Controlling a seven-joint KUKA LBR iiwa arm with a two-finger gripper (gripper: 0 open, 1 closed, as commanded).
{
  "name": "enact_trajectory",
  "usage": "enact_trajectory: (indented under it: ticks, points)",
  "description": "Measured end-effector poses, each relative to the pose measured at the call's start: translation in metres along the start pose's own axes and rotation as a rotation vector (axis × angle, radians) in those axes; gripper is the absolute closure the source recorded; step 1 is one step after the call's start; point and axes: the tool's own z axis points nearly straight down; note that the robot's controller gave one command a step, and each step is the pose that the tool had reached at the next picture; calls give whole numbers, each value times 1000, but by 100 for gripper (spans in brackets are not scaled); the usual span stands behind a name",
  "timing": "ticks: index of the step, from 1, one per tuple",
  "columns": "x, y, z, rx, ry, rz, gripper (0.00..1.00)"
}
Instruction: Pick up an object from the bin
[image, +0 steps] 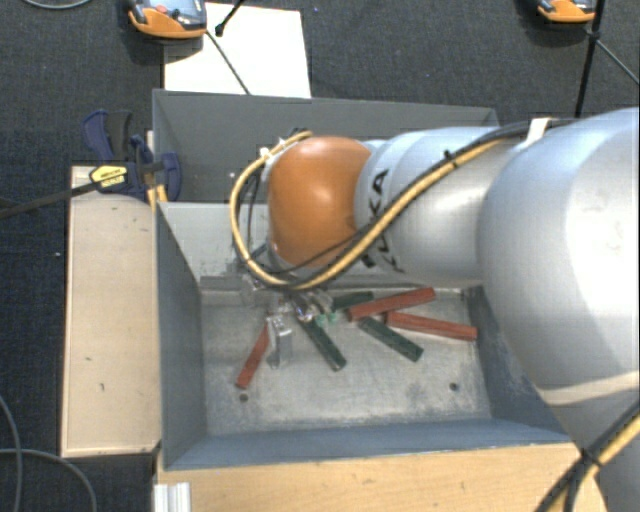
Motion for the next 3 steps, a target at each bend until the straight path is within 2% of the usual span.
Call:
enact_trajectory:
  ticks: [1,2,3]
  points:
    - [-2,-2,27,0,2,-341,0]
    - [15,44,43,-1,2,-385,100]
    - [15,44,43,-1,3,-384,100]
